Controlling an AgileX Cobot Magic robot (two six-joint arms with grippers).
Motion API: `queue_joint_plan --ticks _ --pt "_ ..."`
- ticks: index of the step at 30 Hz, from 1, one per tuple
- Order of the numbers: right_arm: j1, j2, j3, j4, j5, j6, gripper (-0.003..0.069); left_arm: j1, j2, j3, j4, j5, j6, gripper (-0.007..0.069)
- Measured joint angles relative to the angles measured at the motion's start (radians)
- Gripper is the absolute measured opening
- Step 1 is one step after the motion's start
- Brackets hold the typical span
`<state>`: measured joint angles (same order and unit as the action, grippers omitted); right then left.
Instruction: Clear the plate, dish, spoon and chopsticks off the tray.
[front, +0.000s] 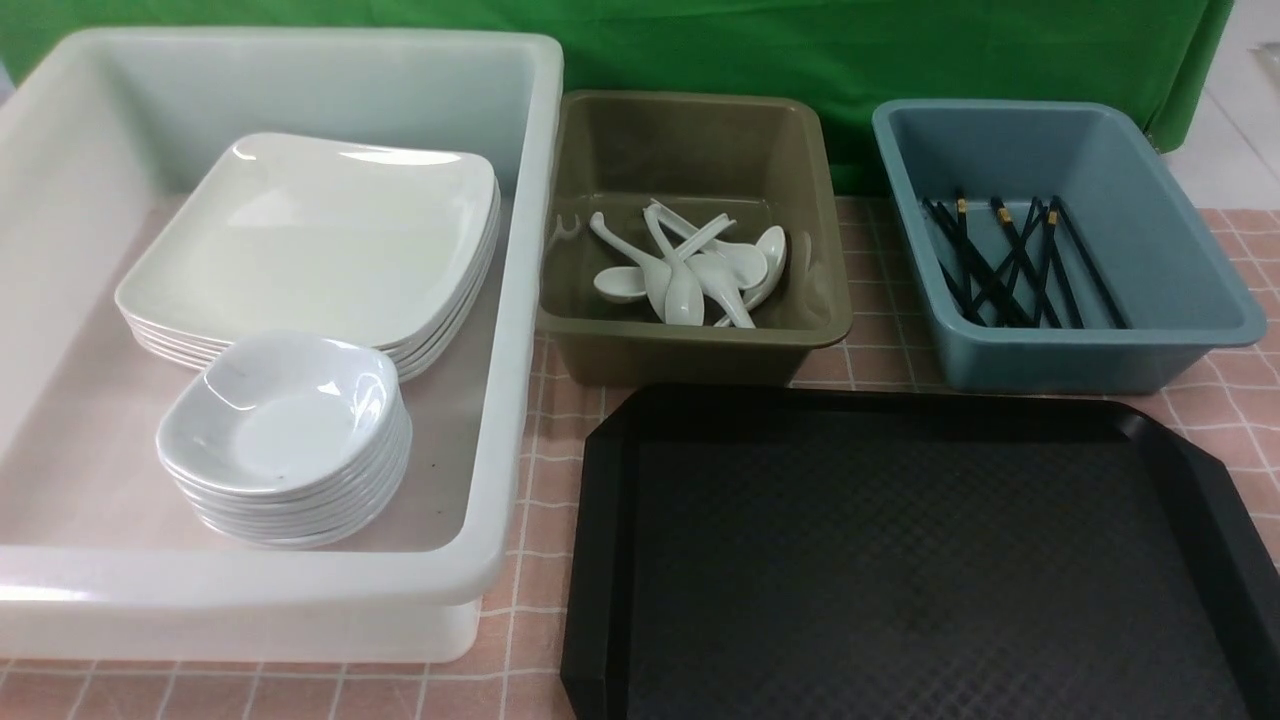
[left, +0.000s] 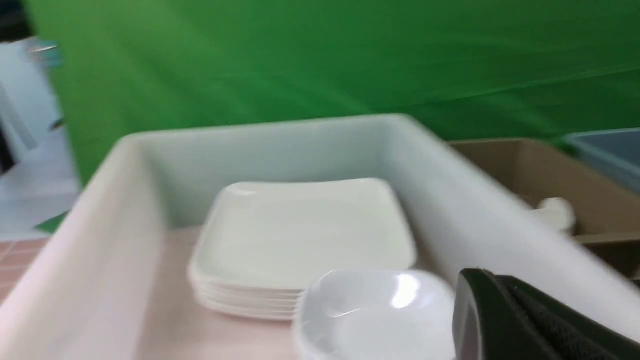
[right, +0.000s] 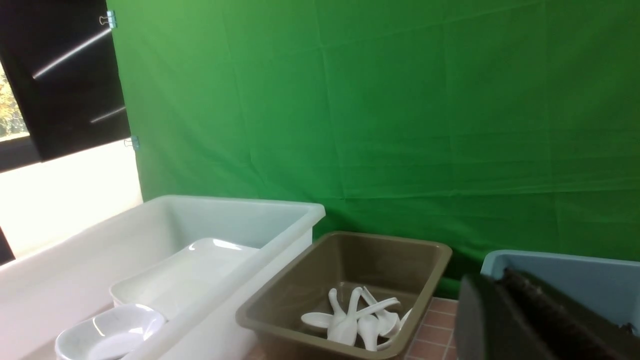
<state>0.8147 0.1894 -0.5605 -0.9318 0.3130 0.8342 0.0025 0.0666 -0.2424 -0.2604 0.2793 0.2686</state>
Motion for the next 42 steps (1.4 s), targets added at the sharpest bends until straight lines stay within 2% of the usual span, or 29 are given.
queue_joint_plan --ticks 4,9,42 --pt "0.000 0.000 0.000 0.001 0.000 0.000 0.0111 0.008 -0.005 0.130 0.135 -0.097 -0.123 0.0001" --pt "0.000 0.000 0.000 0.001 0.001 0.000 0.0122 0.008 -0.058 0.244 0.181 -0.108 -0.149 0.0001" --pt "0.000 0.000 0.000 0.003 0.005 0.001 0.0195 0.009 -0.067 0.248 0.209 -0.078 -0.149 0.0005"
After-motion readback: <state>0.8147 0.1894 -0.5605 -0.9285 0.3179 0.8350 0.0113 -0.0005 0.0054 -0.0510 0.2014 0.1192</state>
